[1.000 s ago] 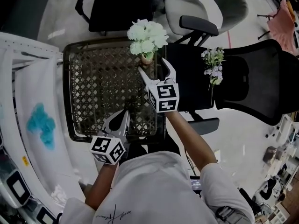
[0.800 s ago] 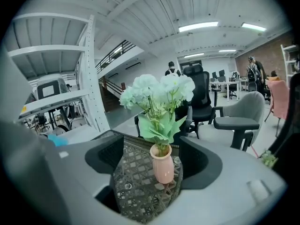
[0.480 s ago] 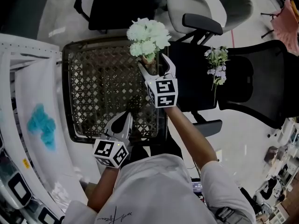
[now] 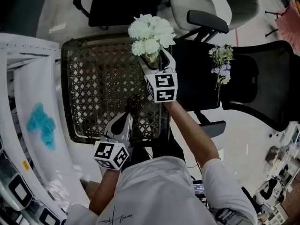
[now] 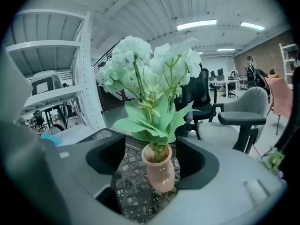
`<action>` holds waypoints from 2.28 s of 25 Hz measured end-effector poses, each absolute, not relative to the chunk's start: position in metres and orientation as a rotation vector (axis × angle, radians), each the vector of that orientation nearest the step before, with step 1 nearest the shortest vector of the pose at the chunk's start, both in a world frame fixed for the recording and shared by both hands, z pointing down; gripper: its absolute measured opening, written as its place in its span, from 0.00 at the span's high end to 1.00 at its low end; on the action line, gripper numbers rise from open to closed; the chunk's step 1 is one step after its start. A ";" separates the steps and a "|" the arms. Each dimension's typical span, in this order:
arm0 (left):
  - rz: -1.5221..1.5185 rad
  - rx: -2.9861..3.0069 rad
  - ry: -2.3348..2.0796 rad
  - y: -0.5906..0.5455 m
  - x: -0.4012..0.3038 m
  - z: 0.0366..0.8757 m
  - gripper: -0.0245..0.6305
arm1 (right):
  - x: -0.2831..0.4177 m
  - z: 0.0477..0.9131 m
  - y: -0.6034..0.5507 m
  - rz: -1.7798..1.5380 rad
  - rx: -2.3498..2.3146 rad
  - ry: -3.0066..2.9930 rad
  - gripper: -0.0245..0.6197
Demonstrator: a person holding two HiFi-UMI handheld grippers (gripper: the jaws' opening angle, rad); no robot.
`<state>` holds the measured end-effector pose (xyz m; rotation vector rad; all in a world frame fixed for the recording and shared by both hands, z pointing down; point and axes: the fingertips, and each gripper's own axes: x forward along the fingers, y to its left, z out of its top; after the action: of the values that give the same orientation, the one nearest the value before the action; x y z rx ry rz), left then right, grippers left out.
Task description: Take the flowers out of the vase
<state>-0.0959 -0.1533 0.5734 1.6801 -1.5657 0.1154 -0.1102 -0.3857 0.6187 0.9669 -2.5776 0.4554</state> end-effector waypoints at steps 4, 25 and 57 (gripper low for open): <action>0.121 1.674 -1.584 -0.153 -0.102 0.575 0.96 | -0.114 0.620 -0.393 0.435 0.975 -2.581 0.46; 0.098 1.631 -1.634 -0.151 -0.122 0.570 0.96 | -0.114 0.617 -0.403 0.376 0.996 -2.593 0.73; 0.077 1.731 -1.660 -0.154 -0.142 0.555 0.96 | -0.102 0.580 -0.405 0.282 1.091 -2.570 0.79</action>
<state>-0.1415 -0.1544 0.5546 1.7314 -1.6605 0.0765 -0.1019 -0.4054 0.5797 1.0907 -2.5704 0.2818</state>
